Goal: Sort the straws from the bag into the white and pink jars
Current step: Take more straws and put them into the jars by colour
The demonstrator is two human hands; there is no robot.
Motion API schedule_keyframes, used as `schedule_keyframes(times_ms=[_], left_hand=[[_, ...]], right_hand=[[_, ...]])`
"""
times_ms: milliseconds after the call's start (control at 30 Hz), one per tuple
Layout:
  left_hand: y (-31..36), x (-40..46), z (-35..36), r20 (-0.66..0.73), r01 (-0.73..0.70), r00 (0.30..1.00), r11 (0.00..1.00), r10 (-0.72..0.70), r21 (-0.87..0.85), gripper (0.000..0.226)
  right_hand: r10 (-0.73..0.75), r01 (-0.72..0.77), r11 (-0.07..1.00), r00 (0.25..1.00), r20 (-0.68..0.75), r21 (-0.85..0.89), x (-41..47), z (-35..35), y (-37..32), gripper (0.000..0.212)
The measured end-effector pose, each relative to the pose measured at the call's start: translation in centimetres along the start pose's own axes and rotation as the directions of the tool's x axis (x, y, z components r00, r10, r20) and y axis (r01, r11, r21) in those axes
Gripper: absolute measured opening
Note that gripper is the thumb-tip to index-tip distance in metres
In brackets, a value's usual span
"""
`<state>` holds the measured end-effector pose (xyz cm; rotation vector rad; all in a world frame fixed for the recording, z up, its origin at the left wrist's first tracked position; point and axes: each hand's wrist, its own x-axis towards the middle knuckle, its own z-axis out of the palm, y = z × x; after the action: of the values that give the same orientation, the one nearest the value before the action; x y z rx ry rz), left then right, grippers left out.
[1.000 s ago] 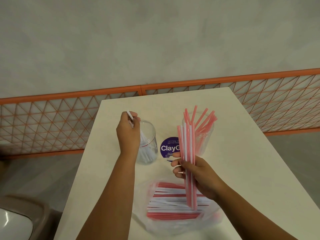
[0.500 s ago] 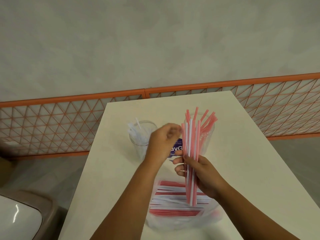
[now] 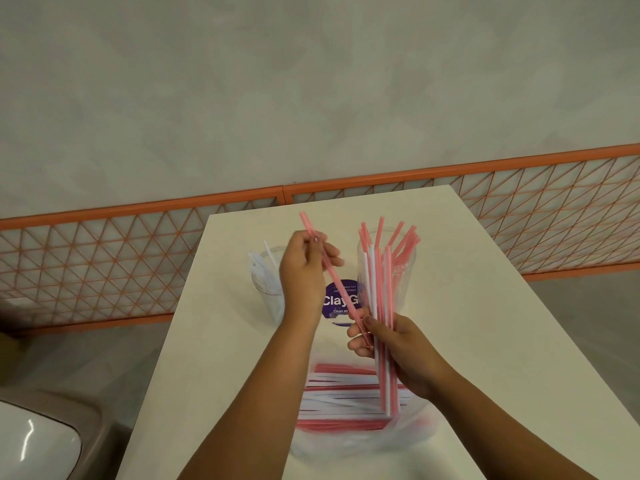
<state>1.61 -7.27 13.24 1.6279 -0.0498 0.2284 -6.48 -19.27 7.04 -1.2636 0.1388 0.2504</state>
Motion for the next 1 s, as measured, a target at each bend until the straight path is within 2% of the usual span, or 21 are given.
schedule_keyframes(times_ms=[100, 167, 267, 333, 400, 500, 600, 833, 1000], left_hand=[[1.0, 0.6, -0.1, -0.089, -0.055, 0.995, 0.996, 0.049, -0.071, 0.023], [0.9, 0.7, 0.2, -0.053, -0.050, 0.997, 0.997, 0.048, -0.052, 0.023], [-0.1, -0.4, 1.2, 0.163, -0.025, 0.987, 0.991, 0.003, 0.131, 0.019], [-0.8, -1.7, 2.1, 0.314, -0.050, 0.948, 0.951, -0.051, 0.304, 0.027], [-1.3, -2.9, 2.9, 0.388, -0.091, 0.917, 0.903, -0.088, 0.421, 0.032], [-1.7, -3.6, 3.5, 0.377, -0.161, 0.924, 0.827, -0.065, 0.539, 0.034], [-1.7, -3.6, 3.7, 0.364, -0.150, 0.928, 0.814, -0.080, 0.561, 0.036], [-1.7, -3.5, 3.7, 0.370, -0.177, 0.926, 0.776, -0.078, 0.606, 0.024], [-2.1, -3.1, 3.8, 0.365, -0.173, 0.927, 0.755, -0.093, 0.632, 0.018]], right_hand=[[0.005, -0.005, 1.000, 1.000, -0.007, -0.006, 0.1, -0.2, 0.3, 0.024], [-0.006, 0.006, 1.000, 1.000, -0.021, 0.006, 0.2, -0.2, 0.3, 0.023], [-0.020, 0.022, 0.999, 0.999, -0.040, 0.034, 0.5, 0.0, 0.2, 0.023], [-0.033, 0.034, 0.999, 0.998, -0.053, 0.016, 0.6, 0.1, 0.1, 0.023], [-0.046, 0.044, 0.998, 0.996, -0.072, -0.035, 0.8, 0.1, 0.2, 0.025], [-0.072, 0.059, 0.990, 0.992, -0.100, -0.126, 1.1, -0.1, 0.5, 0.027], [-0.080, 0.065, 0.985, 0.993, -0.090, -0.162, 1.2, -0.3, 0.7, 0.030], [-0.099, 0.077, 0.967, 0.992, -0.080, -0.241, 1.2, 0.0, 0.4, 0.020], [-0.102, 0.079, 0.953, 0.993, -0.062, -0.292, 1.2, 0.3, 0.4, 0.026]])
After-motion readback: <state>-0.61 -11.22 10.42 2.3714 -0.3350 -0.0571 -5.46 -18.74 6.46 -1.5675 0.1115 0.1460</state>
